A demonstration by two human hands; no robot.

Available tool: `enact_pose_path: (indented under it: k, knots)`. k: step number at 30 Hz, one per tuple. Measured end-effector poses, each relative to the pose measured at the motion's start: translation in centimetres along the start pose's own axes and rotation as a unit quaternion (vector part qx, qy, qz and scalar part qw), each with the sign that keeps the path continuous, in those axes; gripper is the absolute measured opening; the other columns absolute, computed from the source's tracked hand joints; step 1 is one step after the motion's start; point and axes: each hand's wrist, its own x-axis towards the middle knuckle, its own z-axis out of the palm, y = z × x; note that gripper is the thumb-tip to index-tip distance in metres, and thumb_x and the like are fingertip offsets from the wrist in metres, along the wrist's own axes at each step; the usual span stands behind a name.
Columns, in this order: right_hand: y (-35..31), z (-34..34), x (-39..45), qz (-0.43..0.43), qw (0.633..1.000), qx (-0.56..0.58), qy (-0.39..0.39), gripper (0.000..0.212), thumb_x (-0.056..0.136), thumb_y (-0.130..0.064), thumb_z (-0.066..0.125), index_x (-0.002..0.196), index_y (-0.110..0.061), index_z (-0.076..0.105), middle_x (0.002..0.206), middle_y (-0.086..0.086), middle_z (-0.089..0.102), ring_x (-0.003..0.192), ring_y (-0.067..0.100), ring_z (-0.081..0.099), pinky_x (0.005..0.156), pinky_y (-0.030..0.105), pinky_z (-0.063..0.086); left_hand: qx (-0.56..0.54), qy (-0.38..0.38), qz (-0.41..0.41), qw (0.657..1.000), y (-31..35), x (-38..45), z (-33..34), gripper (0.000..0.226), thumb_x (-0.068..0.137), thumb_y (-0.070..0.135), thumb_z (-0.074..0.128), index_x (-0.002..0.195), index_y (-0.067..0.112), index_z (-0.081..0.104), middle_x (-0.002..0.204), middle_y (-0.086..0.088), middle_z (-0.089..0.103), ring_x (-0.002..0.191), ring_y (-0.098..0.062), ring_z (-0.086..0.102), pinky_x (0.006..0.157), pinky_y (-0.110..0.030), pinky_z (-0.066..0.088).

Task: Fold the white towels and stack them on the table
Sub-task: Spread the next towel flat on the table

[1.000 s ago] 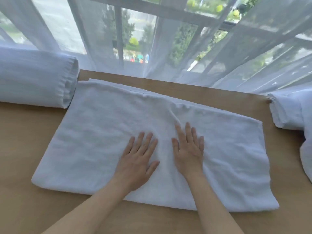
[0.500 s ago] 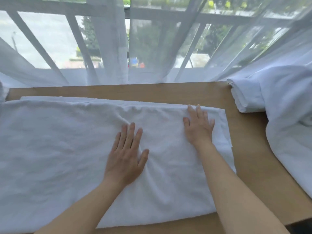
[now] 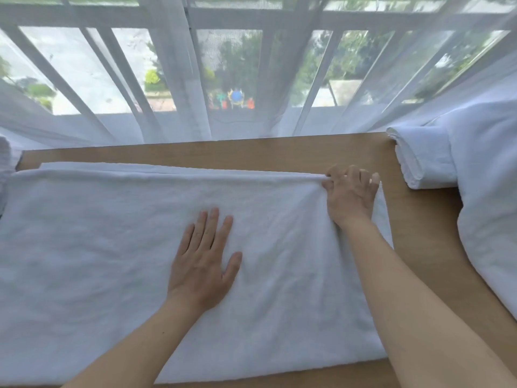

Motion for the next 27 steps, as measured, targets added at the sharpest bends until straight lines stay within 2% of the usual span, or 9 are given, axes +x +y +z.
enact_pose_path:
  k: [2,4,6,8,12,18,20,22,27]
  knots:
    - [-0.2,0.3,-0.7,0.056,0.998,0.027,-0.017,0.035,0.102,-0.044,0.046,0.132,-0.028,0.051,0.137,0.008,0.046,0.136,0.031,0.031,0.118,0.053,0.012,0.008,0.000,-0.001,1.000,-0.1,0.1,0.2,0.071,0.098,0.053,0.030,0.161,0.022,0.019,0.168,-0.006,0.010,0.156,-0.023,0.006,0.125,-0.042,0.007]
    - [0.5,0.0,-2.3,0.120,0.989,0.085,-0.005,0.051,0.099,-0.048,0.049,0.144,-0.026,0.041,0.149,0.007,0.038,0.142,0.032,0.026,0.113,0.054,0.020,0.008,-0.002,-0.001,1.000,-0.1,0.2,0.4,0.071,0.098,0.054,0.030,0.161,0.025,0.016,0.169,-0.006,0.008,0.156,-0.022,0.004,0.125,-0.041,0.004]
    - [1.0,-0.2,-4.6,0.162,0.979,0.119,0.019,0.062,0.097,-0.048,0.052,0.150,-0.023,0.032,0.151,0.011,0.037,0.137,0.036,0.034,0.107,0.053,0.029,0.012,-0.004,-0.005,1.000,-0.3,0.3,0.5,0.071,0.098,0.054,0.028,0.161,0.026,0.013,0.169,-0.006,0.006,0.156,-0.022,0.002,0.125,-0.041,0.003]
    - [1.3,-0.2,-7.1,0.184,0.977,0.106,0.034,0.066,0.097,-0.048,0.052,0.152,-0.019,0.029,0.145,0.016,0.046,0.128,0.039,0.043,0.104,0.051,0.033,0.016,-0.019,-0.005,1.000,-0.2,0.4,0.3,0.071,0.098,0.055,0.024,0.162,0.027,0.010,0.169,-0.007,0.003,0.156,-0.024,0.000,0.126,-0.043,0.004]
    - [1.7,-0.3,-9.9,0.205,0.973,0.085,0.055,0.060,0.098,-0.047,0.053,0.147,-0.017,0.037,0.133,0.018,0.055,0.116,0.040,0.050,0.096,0.046,0.037,0.015,-0.050,0.003,0.999,1.4,0.4,0.0,0.068,0.099,0.057,0.015,0.161,0.031,0.005,0.169,-0.003,-0.003,0.155,-0.029,-0.008,0.124,-0.051,-0.002]
    - [3.5,-0.6,-11.2,0.191,0.969,0.127,0.094,0.046,0.099,-0.033,0.056,0.136,-0.010,0.045,0.121,0.020,0.059,0.107,0.040,0.056,0.087,0.046,0.041,-0.018,-0.078,0.130,0.988,11.1,0.9,1.9,0.069,0.100,0.061,0.011,0.161,0.029,0.006,0.169,-0.001,-0.003,0.155,-0.026,-0.011,0.123,-0.049,-0.008]
    - [4.8,-0.8,-11.1,0.157,0.973,0.147,0.084,0.037,0.101,-0.023,0.052,0.134,-0.009,0.045,0.119,0.018,0.061,0.103,0.041,0.058,0.080,0.044,0.040,-0.006,-0.079,0.130,0.988,13.6,0.9,2.6,0.072,0.100,0.061,0.008,0.161,0.023,0.002,0.169,-0.002,-0.005,0.154,-0.025,-0.015,0.123,-0.048,-0.011]
    - [6.4,-1.1,-10.6,0.145,0.977,0.142,0.061,0.032,0.103,-0.023,0.046,0.134,-0.014,0.043,0.118,0.016,0.062,0.100,0.040,0.059,0.072,0.040,0.036,0.005,-0.073,0.128,0.989,14.8,0.8,3.1,0.075,0.100,0.062,0.004,0.161,0.020,0.000,0.169,-0.001,-0.006,0.154,-0.025,-0.015,0.123,-0.047,-0.012]
    - [8.1,-2.2,-10.0,0.211,0.958,0.197,-0.002,0.038,0.102,-0.031,0.049,0.137,-0.018,0.038,0.124,0.013,0.063,0.105,0.038,0.059,0.073,0.035,0.033,0.020,-0.074,0.134,0.988,15.3,1.1,3.5,0.071,0.100,0.061,0.010,0.161,0.028,0.000,0.169,-0.002,0.000,0.155,-0.030,-0.007,0.123,-0.054,-0.004]
